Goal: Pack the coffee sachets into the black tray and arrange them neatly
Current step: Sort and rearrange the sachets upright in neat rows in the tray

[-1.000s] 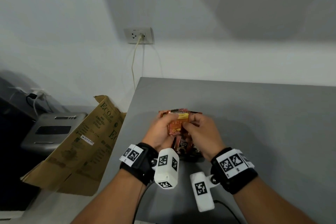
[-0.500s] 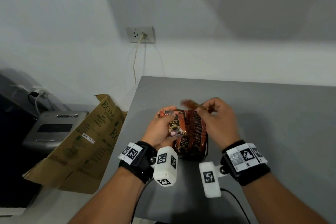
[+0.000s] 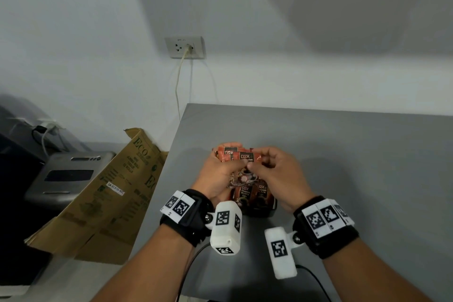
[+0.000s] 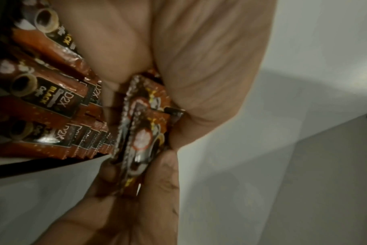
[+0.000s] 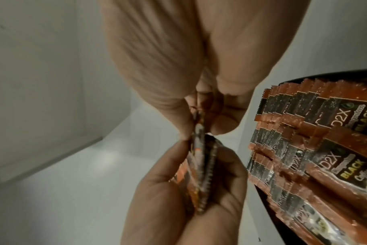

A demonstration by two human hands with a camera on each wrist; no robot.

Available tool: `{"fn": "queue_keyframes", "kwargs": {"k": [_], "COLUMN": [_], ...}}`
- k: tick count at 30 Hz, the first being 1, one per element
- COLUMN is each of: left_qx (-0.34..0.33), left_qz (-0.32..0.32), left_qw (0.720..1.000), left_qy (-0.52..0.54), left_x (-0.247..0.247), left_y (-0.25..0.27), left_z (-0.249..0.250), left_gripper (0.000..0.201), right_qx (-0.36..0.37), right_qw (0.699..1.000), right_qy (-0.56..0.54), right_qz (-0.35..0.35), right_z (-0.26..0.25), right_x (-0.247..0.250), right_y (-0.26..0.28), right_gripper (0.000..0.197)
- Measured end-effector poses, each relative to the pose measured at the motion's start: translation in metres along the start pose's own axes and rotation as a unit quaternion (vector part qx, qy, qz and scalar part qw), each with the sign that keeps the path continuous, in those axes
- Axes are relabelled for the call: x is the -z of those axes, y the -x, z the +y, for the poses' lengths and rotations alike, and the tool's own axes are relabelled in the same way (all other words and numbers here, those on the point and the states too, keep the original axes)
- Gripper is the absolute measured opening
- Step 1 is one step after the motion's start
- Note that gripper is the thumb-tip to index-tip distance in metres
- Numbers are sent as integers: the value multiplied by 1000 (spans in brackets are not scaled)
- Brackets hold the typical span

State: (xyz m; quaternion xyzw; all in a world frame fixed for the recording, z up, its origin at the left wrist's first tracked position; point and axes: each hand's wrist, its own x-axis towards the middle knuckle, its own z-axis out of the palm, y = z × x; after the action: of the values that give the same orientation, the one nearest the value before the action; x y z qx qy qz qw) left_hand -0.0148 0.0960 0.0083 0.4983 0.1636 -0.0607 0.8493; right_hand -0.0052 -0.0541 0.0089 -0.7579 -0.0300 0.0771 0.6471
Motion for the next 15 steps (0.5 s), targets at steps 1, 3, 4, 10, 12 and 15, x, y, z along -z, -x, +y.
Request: {"fn": "queue_keyframes", "kwargs": {"k": [1,3,4,10,12,15], "left_qx": [12,26,22,16,38,28], "left_qz": [2,11,15,11,12,16], "left_qw": [1000,999,999,1000,999,999], "left_qy": [17,26,21,2,33,8], "left_x": [1,1,1,-1,4,9], "left_y": [0,2,2,5,5,4], "left_z": [1,3,3,5,8,8], "left_gripper": [47,45,46,39,36,39], "right_qx": [-16,-55,-74,-125,-123,-131], "right_qw": [1000,995,992,984,982,974], "right_qy": [-22,-76,-102,-125,-142,-186], "right_qz": [3,16,11,-33,7,4], "right_z": [0,2,2,-1,-4,-8], "right_x": [0,3,4,-1,6,17], "right_y": [-1,-3,-4,-3,-7,-9], "right_gripper": [23,23,23,18,13,15]}}
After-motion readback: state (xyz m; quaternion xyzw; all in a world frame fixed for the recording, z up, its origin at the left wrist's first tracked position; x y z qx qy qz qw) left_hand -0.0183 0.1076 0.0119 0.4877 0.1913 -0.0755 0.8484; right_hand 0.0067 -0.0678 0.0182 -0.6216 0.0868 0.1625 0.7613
